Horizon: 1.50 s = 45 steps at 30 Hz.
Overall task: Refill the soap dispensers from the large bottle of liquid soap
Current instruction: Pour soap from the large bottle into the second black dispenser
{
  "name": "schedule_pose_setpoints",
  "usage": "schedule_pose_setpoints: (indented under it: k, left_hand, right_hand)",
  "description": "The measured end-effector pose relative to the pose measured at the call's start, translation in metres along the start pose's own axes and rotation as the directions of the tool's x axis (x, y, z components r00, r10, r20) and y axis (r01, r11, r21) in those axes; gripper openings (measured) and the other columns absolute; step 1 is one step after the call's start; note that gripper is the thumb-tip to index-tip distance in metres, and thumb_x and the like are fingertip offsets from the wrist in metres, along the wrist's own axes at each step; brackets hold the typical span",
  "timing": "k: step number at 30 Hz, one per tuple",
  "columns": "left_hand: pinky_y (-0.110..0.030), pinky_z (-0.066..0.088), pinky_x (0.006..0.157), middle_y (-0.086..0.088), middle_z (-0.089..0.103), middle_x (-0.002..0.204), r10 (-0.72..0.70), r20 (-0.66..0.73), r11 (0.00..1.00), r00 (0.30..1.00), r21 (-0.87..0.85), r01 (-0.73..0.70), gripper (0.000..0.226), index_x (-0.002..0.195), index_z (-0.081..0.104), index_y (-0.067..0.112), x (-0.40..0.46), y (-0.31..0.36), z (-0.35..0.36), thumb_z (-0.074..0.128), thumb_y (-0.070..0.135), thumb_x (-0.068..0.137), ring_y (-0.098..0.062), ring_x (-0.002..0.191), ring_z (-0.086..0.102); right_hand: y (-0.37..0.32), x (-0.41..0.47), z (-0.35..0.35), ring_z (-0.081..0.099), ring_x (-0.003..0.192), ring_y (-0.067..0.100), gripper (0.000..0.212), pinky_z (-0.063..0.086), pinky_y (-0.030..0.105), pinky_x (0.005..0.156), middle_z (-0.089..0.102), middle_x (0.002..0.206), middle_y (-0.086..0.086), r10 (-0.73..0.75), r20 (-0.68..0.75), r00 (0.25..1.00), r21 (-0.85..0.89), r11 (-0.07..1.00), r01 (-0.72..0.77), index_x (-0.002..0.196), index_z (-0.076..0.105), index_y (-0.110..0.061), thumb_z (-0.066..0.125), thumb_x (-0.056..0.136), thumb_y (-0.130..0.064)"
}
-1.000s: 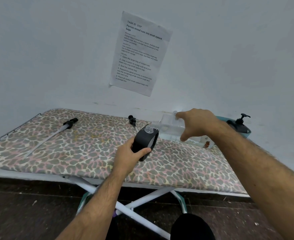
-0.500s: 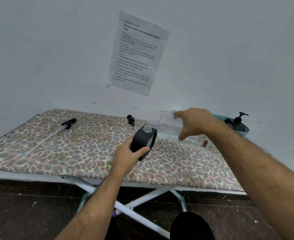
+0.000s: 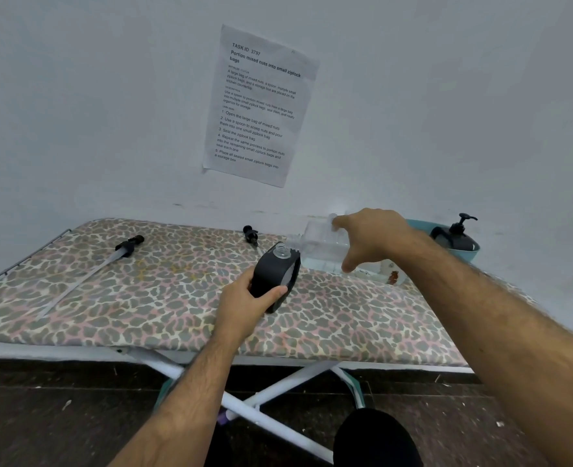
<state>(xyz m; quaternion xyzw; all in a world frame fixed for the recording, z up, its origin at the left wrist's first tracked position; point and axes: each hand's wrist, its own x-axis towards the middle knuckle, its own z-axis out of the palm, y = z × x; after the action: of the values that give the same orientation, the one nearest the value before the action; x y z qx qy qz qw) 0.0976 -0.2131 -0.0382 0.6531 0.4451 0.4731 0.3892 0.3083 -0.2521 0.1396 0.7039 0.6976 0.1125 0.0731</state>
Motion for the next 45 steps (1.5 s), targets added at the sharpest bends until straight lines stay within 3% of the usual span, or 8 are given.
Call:
schedule_pose_setpoints:
  k: [15, 20, 30, 37, 45]
  left_hand:
    - [-0.006, 0.047, 0.073, 0.024, 0.066, 0.102, 0.001, -0.004, 1.0, 1.0, 0.004, -0.001, 0.052, 0.128, 0.061, 0.028, -0.0008, 0.001, 0.0, 0.08, 0.037, 0.08, 0.011, 0.092, 0.061]
    - [-0.011, 0.048, 0.075, 0.025, 0.066, 0.101, 0.0, -0.008, 1.0, 1.0, 0.004, 0.0, 0.052, 0.127, 0.062, 0.027, -0.0004, 0.0002, 0.0002, 0.08, 0.037, 0.08, 0.009, 0.093, 0.062]
    - [-0.005, 0.047, 0.066, 0.025, 0.065, 0.1, 0.008, -0.01, 1.0, 1.0, -0.011, -0.008, 0.05, 0.127, 0.062, 0.028, -0.0017, 0.0012, 0.0001, 0.08, 0.034, 0.081, 0.014, 0.089, 0.06]
    - [-0.009, 0.048, 0.07, 0.023, 0.066, 0.101, 0.003, -0.015, 1.0, 1.0, -0.03, -0.004, 0.051, 0.127, 0.062, 0.026, -0.0017, 0.0012, 0.0003, 0.08, 0.034, 0.08, 0.008, 0.093, 0.062]
    - [-0.004, 0.047, 0.063, 0.024, 0.065, 0.1, 0.006, -0.011, 0.999, 1.0, -0.039, -0.007, 0.05, 0.127, 0.061, 0.026, -0.0023, 0.0027, -0.0001, 0.08, 0.032, 0.081, 0.01, 0.09, 0.061]
  right_hand:
    - [-0.0004, -0.0003, 0.0, 0.054, 0.089, 0.014, 0.078, 0.043, 0.029, 0.067, 0.056, 0.096, -0.01, 0.009, 0.006, 1.0, 0.006, 1.0, -0.009, 0.137, 0.047, -0.034, 0.081, 0.069, -0.051]
    - [-0.0003, -0.001, -0.0016, 0.054, 0.09, 0.014, 0.078, 0.042, 0.03, 0.067, 0.055, 0.093, -0.011, 0.011, 0.019, 1.0, 0.002, 1.0, -0.011, 0.136, 0.047, -0.034, 0.081, 0.069, -0.051]
    - [-0.0014, -0.0004, -0.0021, 0.057, 0.09, 0.015, 0.077, 0.04, 0.028, 0.062, 0.057, 0.095, -0.01, 0.017, 0.022, 1.0, 0.004, 1.0, -0.018, 0.135, 0.048, -0.034, 0.081, 0.068, -0.051]
    - [-0.0021, -0.0012, -0.0047, 0.055, 0.091, 0.015, 0.078, 0.04, 0.029, 0.065, 0.059, 0.102, -0.009, 0.024, 0.027, 0.999, -0.008, 1.0, -0.024, 0.136, 0.048, -0.033, 0.082, 0.068, -0.05]
    - [-0.0033, -0.0019, -0.0048, 0.055, 0.093, 0.015, 0.078, 0.043, 0.031, 0.068, 0.061, 0.108, -0.007, 0.03, 0.039, 0.999, 0.01, 0.999, -0.03, 0.136, 0.048, -0.032, 0.082, 0.068, -0.048]
